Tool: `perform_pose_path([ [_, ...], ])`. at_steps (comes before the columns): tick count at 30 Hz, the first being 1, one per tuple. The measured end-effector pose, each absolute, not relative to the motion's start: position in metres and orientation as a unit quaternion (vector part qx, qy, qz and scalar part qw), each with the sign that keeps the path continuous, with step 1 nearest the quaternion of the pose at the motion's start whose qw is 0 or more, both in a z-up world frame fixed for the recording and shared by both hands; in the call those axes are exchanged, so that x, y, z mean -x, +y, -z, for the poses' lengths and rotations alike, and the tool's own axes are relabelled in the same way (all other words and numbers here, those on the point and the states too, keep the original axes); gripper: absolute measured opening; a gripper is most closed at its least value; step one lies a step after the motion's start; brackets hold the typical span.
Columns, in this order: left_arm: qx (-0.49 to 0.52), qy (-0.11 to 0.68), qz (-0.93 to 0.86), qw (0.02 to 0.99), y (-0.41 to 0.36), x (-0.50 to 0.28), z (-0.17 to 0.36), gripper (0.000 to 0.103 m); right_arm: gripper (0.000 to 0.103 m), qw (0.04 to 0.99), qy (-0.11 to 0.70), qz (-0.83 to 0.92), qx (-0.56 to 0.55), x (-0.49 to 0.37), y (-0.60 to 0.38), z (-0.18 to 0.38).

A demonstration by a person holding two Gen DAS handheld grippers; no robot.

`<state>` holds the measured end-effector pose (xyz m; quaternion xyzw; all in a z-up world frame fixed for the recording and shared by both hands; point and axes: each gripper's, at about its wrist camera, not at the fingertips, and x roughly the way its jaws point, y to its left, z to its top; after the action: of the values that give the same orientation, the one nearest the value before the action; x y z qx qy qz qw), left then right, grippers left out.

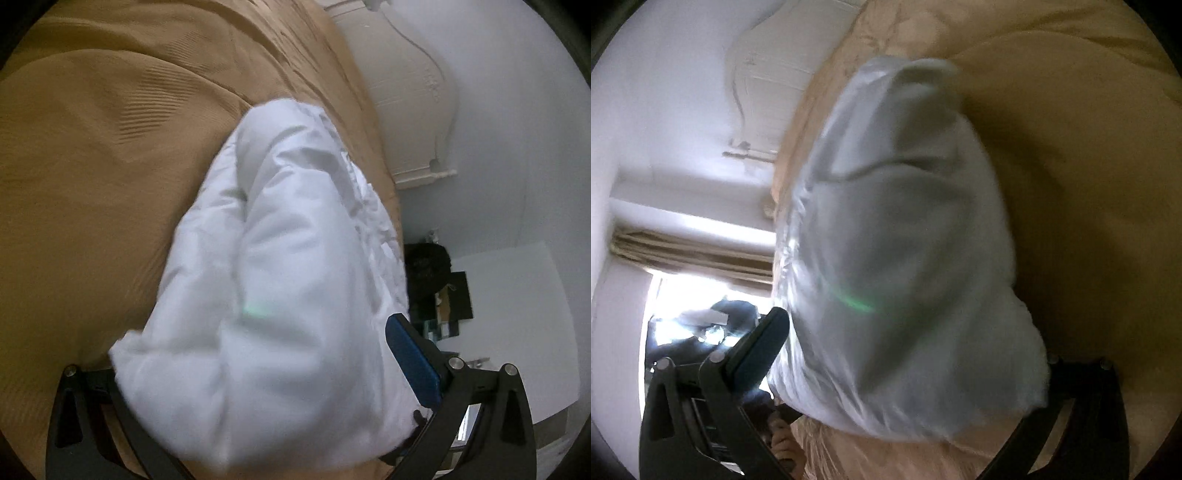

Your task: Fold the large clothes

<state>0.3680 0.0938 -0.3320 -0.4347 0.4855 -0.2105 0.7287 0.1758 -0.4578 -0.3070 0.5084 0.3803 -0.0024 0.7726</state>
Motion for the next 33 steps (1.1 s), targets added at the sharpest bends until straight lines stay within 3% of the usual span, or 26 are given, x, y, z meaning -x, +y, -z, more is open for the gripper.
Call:
perform_pose_path([
  [2,0.415,0.489,0.194,0.742,0.084,-0.378,0.333,0.1,0.103,0.779,0.385,0.005,-0.495,-0.194,-0.458,0.313],
  [5,0.404,0.481,0.186,0.755,0.076,-0.385,0.324,0.069,0.085,0.786,0.37,0.019,-0.495,-0.201,-0.46,0.315],
  [6,0.415,0.476,0.185,0.753,0.078,-0.385,0.323,0.061,0.073,0.788,0.364,0.014,-0.497,-0.2,-0.461,0.311],
  [7,0.424,0.472,0.185,0.75,0.081,-0.384,0.322,0.057,0.064,0.791,0.357,0.01,-0.497,-0.197,-0.461,0.306],
  [9,0.436,0.468,0.183,0.747,0.083,-0.379,0.317,0.046,0.058,0.804,0.35,-0.001,-0.48,-0.192,-0.457,0.29],
  [12,0.421,0.464,0.184,0.758,0.087,-0.361,0.298,0.037,0.051,0.812,0.349,-0.012,-0.469,-0.184,-0.447,0.267],
  [16,0.403,0.466,0.193,0.763,0.098,-0.317,0.272,0.036,0.05,0.806,0.358,-0.032,-0.47,-0.148,-0.438,0.246],
  [20,0.396,0.49,0.185,0.754,0.107,-0.278,0.282,0.041,0.05,0.781,0.39,-0.041,-0.486,-0.086,-0.431,0.253],
  [22,0.393,0.503,0.176,0.75,0.107,-0.27,0.304,0.055,0.058,0.76,0.414,-0.031,-0.501,-0.06,-0.429,0.273],
  [23,0.405,0.512,0.169,0.739,0.108,-0.271,0.32,0.07,0.062,0.752,0.421,-0.025,-0.506,-0.054,-0.431,0.283],
  [25,0.447,0.508,0.183,0.714,0.119,-0.271,0.335,0.071,0.077,0.727,0.426,-0.013,-0.539,-0.045,-0.443,0.316],
  [28,0.458,0.502,0.178,0.712,0.141,-0.285,0.326,0.07,0.076,0.702,0.405,-0.024,-0.585,-0.043,-0.464,0.333],
  [33,0.383,0.494,0.122,0.771,0.161,-0.308,0.295,0.071,0.083,0.757,0.422,0.04,-0.497,-0.033,-0.499,0.291],
])
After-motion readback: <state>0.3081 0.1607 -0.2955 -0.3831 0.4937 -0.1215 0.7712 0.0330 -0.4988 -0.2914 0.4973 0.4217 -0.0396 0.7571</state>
